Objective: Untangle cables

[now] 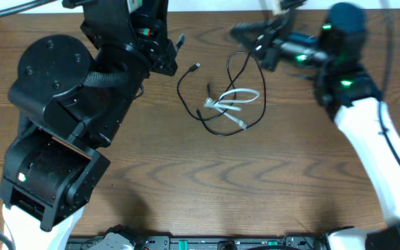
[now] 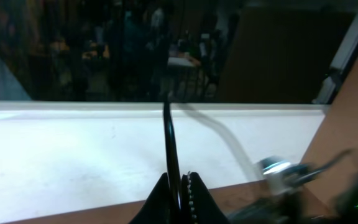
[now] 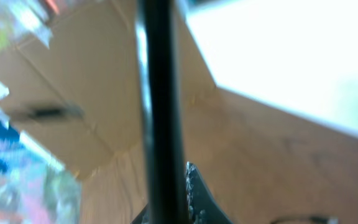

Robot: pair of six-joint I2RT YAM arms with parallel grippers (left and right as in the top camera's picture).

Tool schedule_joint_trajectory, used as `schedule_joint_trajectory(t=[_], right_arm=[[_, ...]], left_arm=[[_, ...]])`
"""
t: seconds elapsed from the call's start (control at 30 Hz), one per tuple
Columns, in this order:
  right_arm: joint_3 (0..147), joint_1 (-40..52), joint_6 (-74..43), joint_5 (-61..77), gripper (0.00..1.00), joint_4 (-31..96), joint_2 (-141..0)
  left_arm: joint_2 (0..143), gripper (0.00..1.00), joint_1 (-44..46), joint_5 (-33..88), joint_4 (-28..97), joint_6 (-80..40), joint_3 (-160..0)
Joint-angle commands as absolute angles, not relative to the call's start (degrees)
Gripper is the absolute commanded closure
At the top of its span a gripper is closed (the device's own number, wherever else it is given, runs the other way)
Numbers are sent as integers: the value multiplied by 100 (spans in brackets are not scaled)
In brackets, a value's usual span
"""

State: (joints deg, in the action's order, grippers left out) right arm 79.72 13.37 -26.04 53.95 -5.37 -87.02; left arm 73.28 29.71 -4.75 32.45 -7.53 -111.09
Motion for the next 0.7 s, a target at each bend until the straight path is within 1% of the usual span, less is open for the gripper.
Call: schedule_joint_trajectory(t=[0.0, 0.1, 0.2, 0.33, 0.53, 0.67], right_arm=[[8278, 1103, -3127, 5113, 99, -576, -8200], [8283, 1055, -3124, 4615, 99, -325, -7996], [8283, 1061, -3107, 3747, 99, 506, -7909], [8281, 1160, -3109, 2751, 99, 1664, -7922], [8281, 1354, -3181, 1721, 99, 2755, -7931], [8281, 1361, -3389, 1238, 99, 3430, -7944]], left_arm=[[7266, 93, 2869, -563, 3321, -762, -11135], [7271, 93, 2867, -561, 3428, -764, -11135], [7308, 93, 2869, -510, 3780, -766, -11133], [7500, 93, 2869, -499, 4600, -766, -11115], [8152, 93, 2823, -497, 5616, -766, -11096], [8768, 92, 2650, -493, 5988, -923, -11096]])
